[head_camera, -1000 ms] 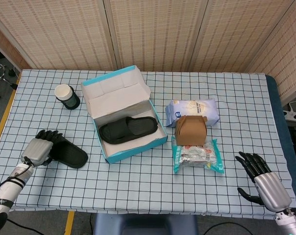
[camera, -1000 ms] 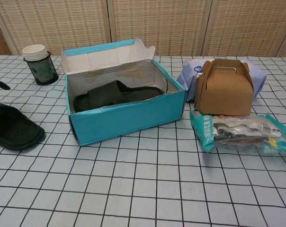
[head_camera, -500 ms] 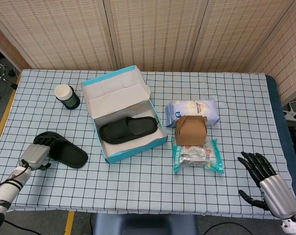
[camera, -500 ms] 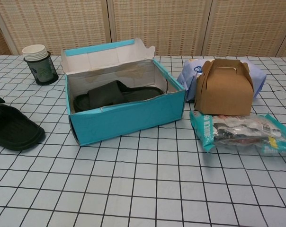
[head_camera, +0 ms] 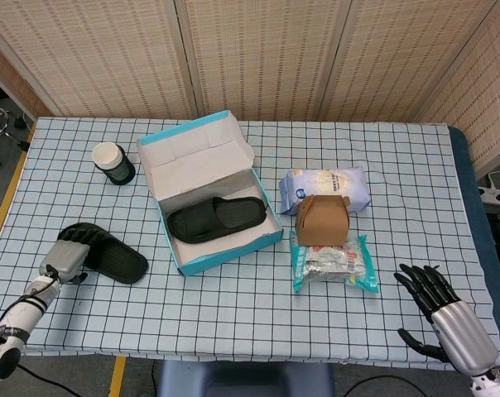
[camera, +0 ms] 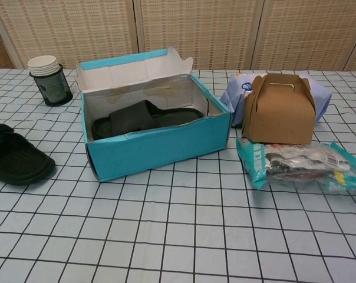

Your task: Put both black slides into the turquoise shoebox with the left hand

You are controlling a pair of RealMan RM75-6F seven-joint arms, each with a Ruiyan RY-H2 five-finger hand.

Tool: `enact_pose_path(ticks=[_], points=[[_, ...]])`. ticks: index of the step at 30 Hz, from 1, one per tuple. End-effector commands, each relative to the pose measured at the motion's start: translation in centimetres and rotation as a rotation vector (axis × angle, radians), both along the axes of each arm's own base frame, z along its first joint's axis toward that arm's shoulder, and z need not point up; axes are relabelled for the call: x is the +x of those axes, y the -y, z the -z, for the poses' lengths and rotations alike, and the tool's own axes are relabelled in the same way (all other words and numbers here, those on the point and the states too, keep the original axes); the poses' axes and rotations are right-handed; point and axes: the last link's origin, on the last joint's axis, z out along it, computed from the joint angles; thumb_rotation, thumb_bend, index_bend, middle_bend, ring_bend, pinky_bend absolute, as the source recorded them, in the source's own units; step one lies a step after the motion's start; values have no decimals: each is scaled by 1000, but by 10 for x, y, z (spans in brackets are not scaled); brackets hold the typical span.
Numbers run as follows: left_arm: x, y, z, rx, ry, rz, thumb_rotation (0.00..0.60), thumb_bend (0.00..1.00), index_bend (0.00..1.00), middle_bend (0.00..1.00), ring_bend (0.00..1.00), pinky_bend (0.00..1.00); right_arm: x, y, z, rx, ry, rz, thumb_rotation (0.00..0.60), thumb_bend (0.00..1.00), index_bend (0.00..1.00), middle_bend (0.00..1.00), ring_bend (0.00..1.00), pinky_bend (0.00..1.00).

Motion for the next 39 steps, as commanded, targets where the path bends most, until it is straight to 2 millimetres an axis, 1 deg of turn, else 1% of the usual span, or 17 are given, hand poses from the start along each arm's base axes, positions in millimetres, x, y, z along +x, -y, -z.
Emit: enact_pose_path(ticks=[1,5,7,8,9,10,11,13,14,16,19,20,23,25,32,36,39], points=[[0,-3,4,0,11,-1,600,325,0,0,0,0,0,-1,0,1,-4,4,600,165,0,0,0,0],[-2,-6,8,11,34,6,600,330,0,0,0,3,1,-1,2,7,-9,7,600,166,0,0,0,0],[-2,-8,10,29,51,22,600,340,0,0,0,30,0,-1,3,9,-12,10,600,165,0,0,0,0],[-2,-9,11,34,62,23,600,345,0,24,16,68,0,-1,3,10,-14,11,600,165,0,0,0,0],[-2,-9,11,39,71,25,600,346,4,55,40,95,0,-1,3,11,-14,13,600,165,0,0,0,0],[-2,-9,12,43,75,29,600,348,25,118,90,138,0,-1,3,12,-15,14,600,165,0,0,0,0],[-3,-10,12,45,79,30,600,349,59,192,152,180,0,-1,3,13,-15,15,600,165,0,0,0,0],[-5,-10,13,47,86,30,600,356,150,295,239,246,-1,-1,4,15,-15,18,600,165,0,0,0,0],[-6,-10,14,49,88,31,600,361,190,335,271,272,-2,-1,4,17,-15,19,600,165,0,0,0,0],[-6,-10,14,49,90,31,600,369,229,373,302,299,-2,-1,4,18,-15,20,600,165,0,0,0,0],[-6,-9,13,58,108,35,600,409,320,463,382,382,-3,-1,5,26,-16,24,600,165,0,0,0,0],[-4,-9,9,75,117,52,600,433,349,493,411,414,-3,-1,6,31,-17,24,600,165,0,0,0,0],[5,-2,-10,130,164,80,600,498,399,548,465,470,-4,0,9,46,-20,22,600,165,0,0,0,0],[8,1,-20,150,175,83,600,529,416,568,486,489,-4,1,10,54,-21,22,600,165,0,0,0,0],[29,14,-70,281,203,129,600,560,438,591,511,512,-5,4,18,88,-30,19,600,165,0,0,0,0],[37,18,-85,312,226,123,600,592,457,619,534,534,-7,6,22,103,-29,21,600,166,0,0,0,0],[43,19,-86,306,247,123,600,686,512,674,585,585,-8,7,24,107,-27,26,600,166,0,0,0,0]])
